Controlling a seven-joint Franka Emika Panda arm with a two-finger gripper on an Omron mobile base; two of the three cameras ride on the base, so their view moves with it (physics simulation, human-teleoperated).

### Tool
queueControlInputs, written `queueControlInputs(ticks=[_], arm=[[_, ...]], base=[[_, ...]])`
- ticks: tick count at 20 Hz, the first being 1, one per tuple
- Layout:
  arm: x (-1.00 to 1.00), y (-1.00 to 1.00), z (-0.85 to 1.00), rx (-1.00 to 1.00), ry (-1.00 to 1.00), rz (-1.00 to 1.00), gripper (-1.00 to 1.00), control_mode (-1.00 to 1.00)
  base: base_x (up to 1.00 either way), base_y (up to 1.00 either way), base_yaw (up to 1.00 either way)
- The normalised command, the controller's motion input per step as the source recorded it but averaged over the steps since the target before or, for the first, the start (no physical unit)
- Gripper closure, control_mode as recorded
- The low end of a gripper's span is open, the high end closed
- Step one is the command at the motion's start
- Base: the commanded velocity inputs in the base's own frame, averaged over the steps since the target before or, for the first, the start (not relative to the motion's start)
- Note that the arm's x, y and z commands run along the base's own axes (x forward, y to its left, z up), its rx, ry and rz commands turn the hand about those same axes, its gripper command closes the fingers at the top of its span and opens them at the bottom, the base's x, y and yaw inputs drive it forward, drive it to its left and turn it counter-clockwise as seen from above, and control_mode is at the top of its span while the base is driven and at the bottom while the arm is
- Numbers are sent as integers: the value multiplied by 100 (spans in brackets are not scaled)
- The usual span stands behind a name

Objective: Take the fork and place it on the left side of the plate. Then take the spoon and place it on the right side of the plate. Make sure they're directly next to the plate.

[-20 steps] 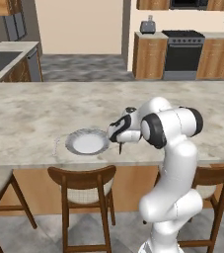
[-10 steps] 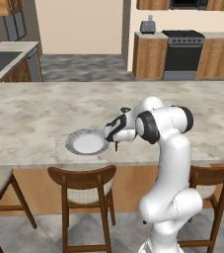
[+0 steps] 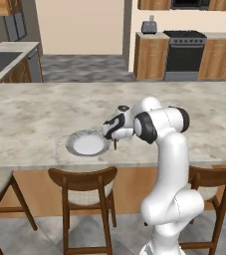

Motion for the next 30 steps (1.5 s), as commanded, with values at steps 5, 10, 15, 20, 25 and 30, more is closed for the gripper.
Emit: queueControlInputs(ticks=[5,10,15,20,25,30], arm=[[0,-1,-11,0,1,-4,-100,-100],[0,-5,7,0,-1,-1,-100,-100],[-5,-2,36,0,-2,0,-100,-100],[-22,-9,44,0,0,0,-100,-100],[-55,-18,33,0,-4,0,-100,-100],[-80,-13,22,0,-5,0,-100,-100]], base=[[0,0,0],[0,0,0],[0,0,0],[0,0,0],[0,0,0],[0,0,0]])
